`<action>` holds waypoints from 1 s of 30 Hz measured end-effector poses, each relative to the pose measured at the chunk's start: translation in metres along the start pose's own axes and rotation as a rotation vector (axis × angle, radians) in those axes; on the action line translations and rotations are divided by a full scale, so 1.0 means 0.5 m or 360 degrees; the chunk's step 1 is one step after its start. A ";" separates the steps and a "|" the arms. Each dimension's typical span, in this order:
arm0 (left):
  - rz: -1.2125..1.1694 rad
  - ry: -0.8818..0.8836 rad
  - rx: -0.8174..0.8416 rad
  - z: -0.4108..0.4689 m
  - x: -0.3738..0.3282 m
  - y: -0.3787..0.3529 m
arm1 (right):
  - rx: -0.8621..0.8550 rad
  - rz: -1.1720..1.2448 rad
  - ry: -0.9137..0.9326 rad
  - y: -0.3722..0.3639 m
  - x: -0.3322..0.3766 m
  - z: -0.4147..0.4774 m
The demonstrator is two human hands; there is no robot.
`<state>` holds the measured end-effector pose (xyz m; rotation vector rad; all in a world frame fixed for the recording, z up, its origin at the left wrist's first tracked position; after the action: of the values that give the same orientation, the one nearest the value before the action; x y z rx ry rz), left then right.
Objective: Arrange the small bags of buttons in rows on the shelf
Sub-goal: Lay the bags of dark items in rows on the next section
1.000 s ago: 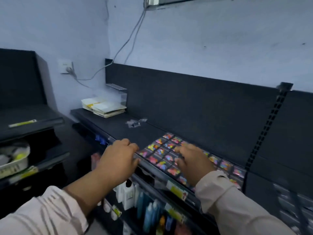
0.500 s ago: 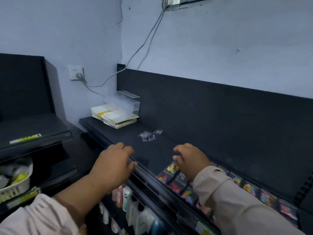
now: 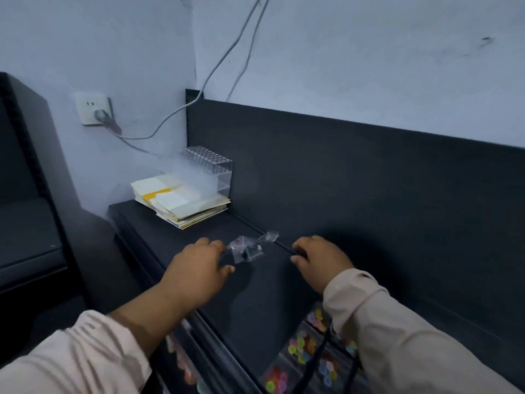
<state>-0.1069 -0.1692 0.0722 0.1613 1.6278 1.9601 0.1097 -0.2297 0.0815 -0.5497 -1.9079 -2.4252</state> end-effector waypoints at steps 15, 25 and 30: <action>-0.0145 -0.0183 0.0413 0.334 0.096 -0.210 | 0.0183 0.0160 -0.0454 -0.205 0.010 0.220; -0.0375 -0.0319 0.0662 0.424 0.135 -0.301 | 0.0149 0.0241 -0.0709 -0.324 0.032 0.332; -0.0695 -0.0300 0.0823 0.446 0.146 -0.303 | 0.0195 0.0231 -0.0750 -0.346 0.024 0.372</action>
<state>-0.0146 0.0727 -0.0332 0.1657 1.8259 1.1459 0.1103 -0.0070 -0.0412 -1.2963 -2.0572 -2.2104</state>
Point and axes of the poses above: each hand's wrist, its own z-axis towards the middle knuckle, its own y-axis out of the back of the hand, x = y × z, the point moved 2 cm from there along z, towards the middle knuckle, and after that the axes turned 2 degrees about -x, right-handed, at the moved point
